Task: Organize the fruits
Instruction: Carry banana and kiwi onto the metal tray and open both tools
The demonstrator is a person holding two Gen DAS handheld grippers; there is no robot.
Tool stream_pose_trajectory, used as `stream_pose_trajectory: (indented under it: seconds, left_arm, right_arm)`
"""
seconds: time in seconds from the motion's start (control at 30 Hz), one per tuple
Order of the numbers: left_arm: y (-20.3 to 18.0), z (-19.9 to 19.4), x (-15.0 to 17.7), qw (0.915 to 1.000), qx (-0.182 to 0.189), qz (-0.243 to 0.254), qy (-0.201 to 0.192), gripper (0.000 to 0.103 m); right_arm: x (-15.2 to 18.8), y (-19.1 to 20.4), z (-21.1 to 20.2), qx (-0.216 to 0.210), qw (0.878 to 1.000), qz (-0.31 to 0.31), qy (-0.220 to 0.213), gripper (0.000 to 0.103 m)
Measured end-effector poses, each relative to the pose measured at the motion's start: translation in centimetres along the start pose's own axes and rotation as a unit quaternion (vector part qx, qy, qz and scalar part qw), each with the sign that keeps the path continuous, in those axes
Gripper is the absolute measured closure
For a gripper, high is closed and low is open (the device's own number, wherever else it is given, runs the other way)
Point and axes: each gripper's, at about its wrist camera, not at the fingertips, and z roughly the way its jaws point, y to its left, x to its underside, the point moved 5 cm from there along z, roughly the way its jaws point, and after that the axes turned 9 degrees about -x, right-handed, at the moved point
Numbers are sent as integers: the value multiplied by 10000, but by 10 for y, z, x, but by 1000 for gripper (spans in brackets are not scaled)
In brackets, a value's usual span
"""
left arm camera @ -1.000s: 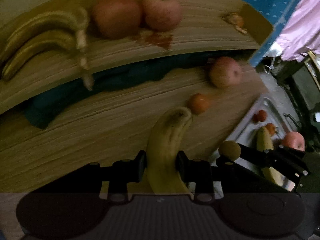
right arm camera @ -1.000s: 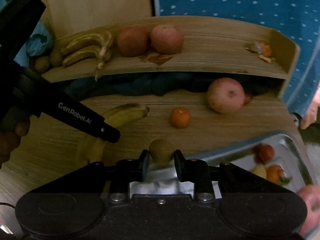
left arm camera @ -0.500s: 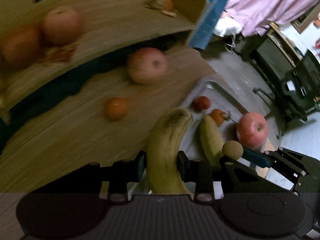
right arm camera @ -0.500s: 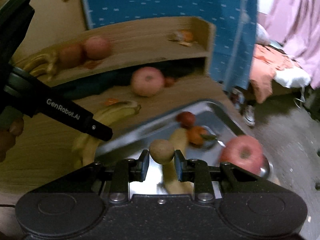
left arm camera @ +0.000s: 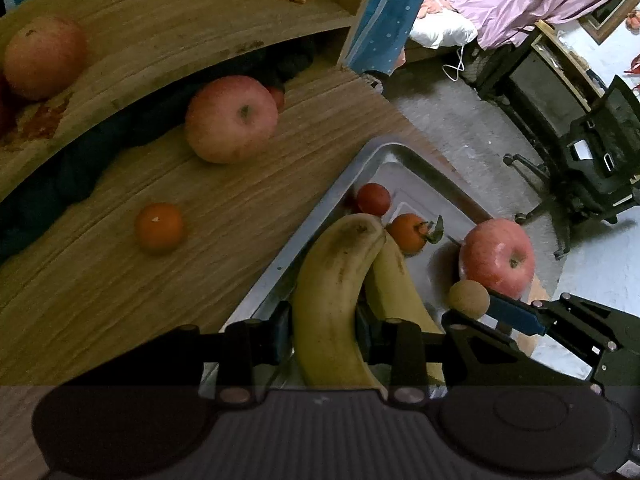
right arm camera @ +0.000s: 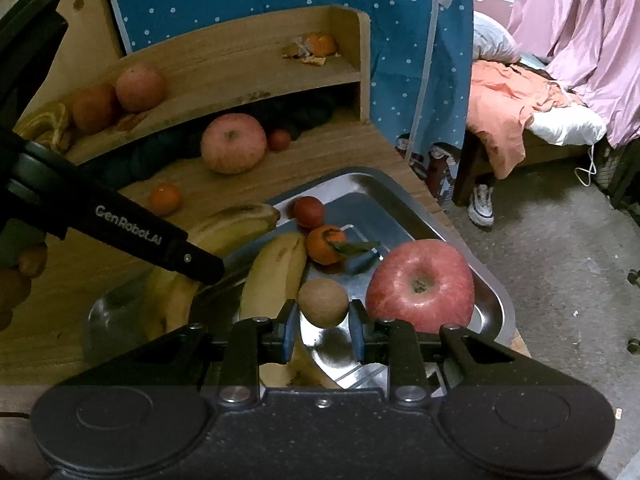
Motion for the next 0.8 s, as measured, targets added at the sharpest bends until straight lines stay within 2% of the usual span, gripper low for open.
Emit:
stream_pose_trajectory:
  seconds: [0.47,0.63,0.73,0.8]
  left_arm:
    - [-8,16,-1,9993,-288,-58,215,65]
    - [-8,13,-1,9993,-326,-46,190,63]
    - [-9,6,0,9994,-309,14,120,52]
    - [-8,-1,1,9995,-301,74,32,37]
  right_arm:
    - [-1,-9,11,-284,9995,14,139,73]
    - [0,-9,10,-258,9996,46,125,72]
    - [1,-8,7,-216,9997,81,95,70]
    - [2,-6,3,-169,9998,95,62,64]
